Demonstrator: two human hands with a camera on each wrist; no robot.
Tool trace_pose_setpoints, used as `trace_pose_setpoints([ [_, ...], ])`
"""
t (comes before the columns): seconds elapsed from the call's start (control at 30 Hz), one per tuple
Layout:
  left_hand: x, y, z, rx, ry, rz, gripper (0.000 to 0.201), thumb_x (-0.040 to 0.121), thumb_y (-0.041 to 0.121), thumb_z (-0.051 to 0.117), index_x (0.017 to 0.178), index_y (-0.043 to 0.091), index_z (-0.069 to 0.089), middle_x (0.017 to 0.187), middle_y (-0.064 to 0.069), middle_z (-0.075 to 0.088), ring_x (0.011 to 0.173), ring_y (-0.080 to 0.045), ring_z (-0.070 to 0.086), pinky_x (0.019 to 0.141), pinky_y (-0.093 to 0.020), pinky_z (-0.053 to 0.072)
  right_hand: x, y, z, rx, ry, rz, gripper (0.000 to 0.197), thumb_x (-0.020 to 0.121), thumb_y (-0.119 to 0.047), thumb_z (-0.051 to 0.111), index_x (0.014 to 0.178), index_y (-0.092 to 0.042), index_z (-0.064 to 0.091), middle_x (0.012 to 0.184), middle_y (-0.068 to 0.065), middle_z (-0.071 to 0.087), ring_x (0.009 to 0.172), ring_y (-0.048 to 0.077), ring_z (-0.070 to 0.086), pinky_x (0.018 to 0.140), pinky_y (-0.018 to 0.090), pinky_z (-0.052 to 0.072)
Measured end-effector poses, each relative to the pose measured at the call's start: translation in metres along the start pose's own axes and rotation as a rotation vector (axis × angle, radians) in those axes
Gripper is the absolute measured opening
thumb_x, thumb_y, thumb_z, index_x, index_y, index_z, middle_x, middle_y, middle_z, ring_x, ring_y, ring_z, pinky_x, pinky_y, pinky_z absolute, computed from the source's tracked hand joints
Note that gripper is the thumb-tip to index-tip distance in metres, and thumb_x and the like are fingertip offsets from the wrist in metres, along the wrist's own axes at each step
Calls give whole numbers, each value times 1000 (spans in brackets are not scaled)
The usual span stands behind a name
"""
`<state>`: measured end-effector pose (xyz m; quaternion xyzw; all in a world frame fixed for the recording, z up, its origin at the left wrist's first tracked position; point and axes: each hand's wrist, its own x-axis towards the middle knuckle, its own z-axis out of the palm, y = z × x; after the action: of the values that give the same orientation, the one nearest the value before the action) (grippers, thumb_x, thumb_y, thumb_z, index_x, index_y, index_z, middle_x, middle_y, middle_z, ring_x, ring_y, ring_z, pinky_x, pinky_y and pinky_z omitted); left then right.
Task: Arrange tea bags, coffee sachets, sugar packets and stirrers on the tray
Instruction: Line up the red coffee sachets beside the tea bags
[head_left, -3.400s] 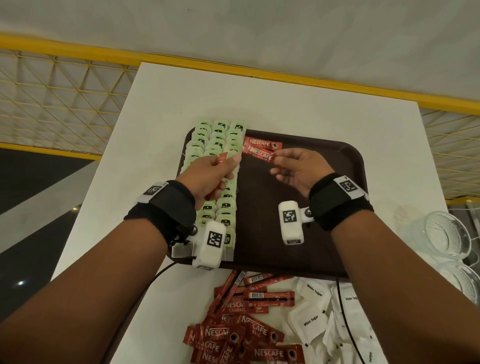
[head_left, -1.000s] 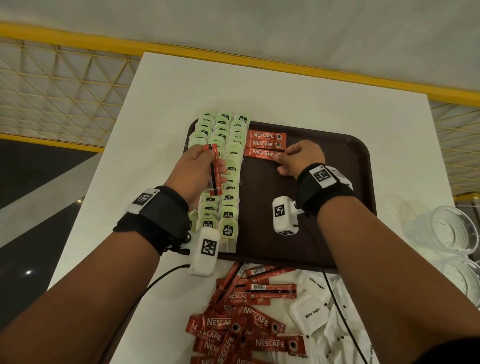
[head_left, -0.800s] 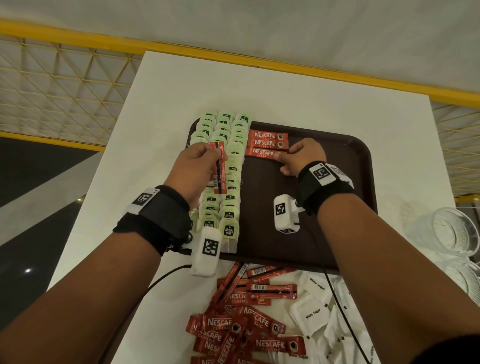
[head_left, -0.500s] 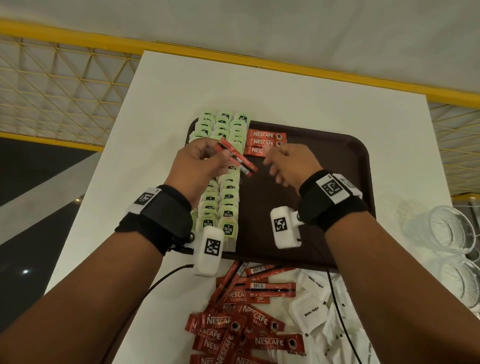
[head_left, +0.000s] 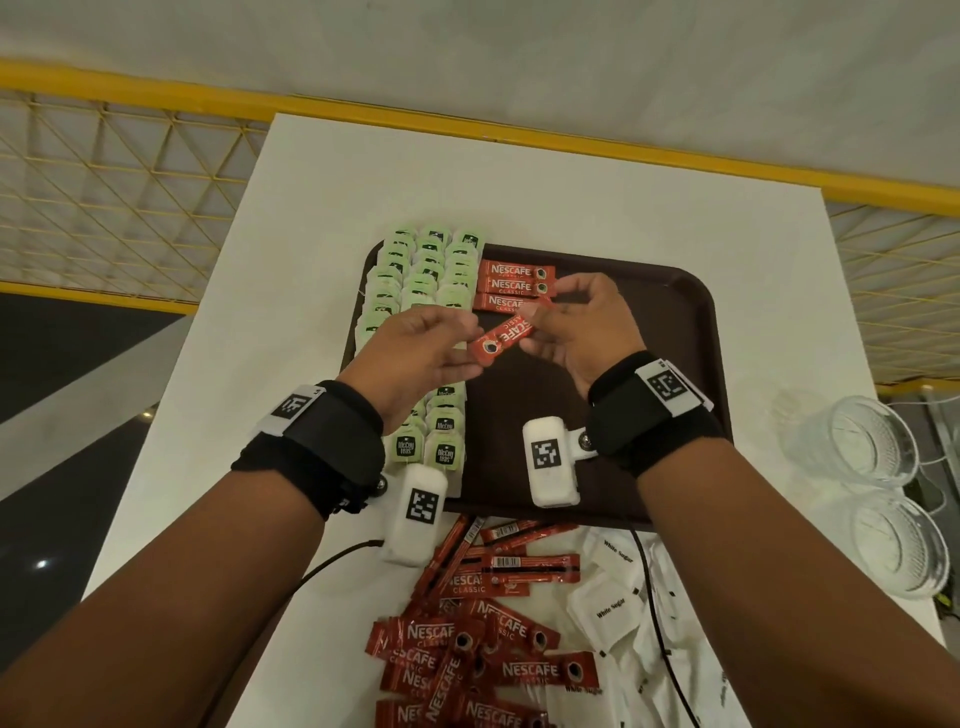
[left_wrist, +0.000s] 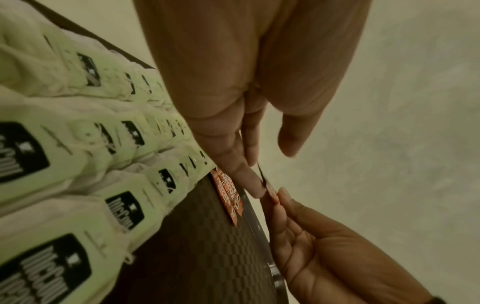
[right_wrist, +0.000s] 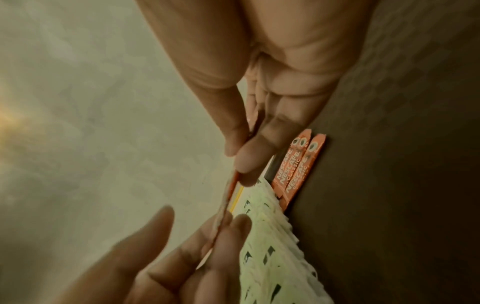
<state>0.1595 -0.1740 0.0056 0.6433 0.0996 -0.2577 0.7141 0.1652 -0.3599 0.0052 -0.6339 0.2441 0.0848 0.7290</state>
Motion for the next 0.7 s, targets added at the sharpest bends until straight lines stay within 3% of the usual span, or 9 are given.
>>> trace_pose_setpoints([
  [0.1, -2, -5, 2, 165, 37, 83, 18, 91, 7, 66, 109, 6, 64, 93, -7, 69, 83, -17, 72, 75, -26, 60, -2, 2, -1, 22, -29, -16, 32, 84, -1, 72, 108, -9, 52, 105, 17, 65, 81, 22, 69, 66, 30, 58],
  [0.23, 0, -7, -3, 300, 59, 138, 12, 89, 8, 69, 101, 13, 68, 95, -11, 70, 84, -16, 70, 76, -31, 59, -4, 5, -7, 39, -116, -46, 18, 87, -2, 68, 104, -6, 61, 92, 9, 69, 82, 20, 67, 70, 29, 58],
  [0.3, 0, -6, -2, 422, 23, 175, 8, 90, 16, 69, 97, 16, 68, 96, -9, 72, 86, -16, 67, 77, -33, 55, -6, 6, -8, -73, -145, -127, 16, 88, -5, 68, 103, -10, 64, 88, 6, 68, 78, 17, 65, 71, 28, 56],
  [0.37, -1, -4, 2, 506, -4, 227, 12, 92, 22, 67, 101, 16, 69, 94, -3, 72, 84, -12, 66, 76, -27, 54, -7, 4, -7, -247, -169, -237, 20, 87, -8, 70, 105, -12, 65, 91, 11, 68, 76, 16, 64, 69, 29, 54],
  [0.47, 3, 0, 9, 486, 2, 258, 13, 91, 19, 69, 102, 12, 70, 95, -5, 73, 80, -9, 66, 73, -22, 54, -8, 3, -1, -324, -150, -335, 28, 84, -9, 74, 109, -7, 62, 95, 22, 67, 73, 19, 62, 65, 29, 54],
  [0.57, 6, 3, 13, 358, 21, 239, 9, 91, 11, 67, 96, 5, 63, 91, -13, 69, 77, -11, 66, 71, -24, 55, -10, 3, 1, -225, -146, -270, 20, 85, -12, 72, 103, -10, 62, 88, 13, 67, 75, 17, 64, 68, 30, 54],
  [0.7, 8, 0, 13, 173, 48, 213, 13, 93, 7, 63, 103, -1, 58, 101, -21, 69, 85, -18, 70, 74, -23, 56, -13, 14, -1, -233, -268, -139, 14, 90, -12, 66, 103, -6, 64, 91, 8, 71, 79, 18, 67, 70, 29, 52],
])
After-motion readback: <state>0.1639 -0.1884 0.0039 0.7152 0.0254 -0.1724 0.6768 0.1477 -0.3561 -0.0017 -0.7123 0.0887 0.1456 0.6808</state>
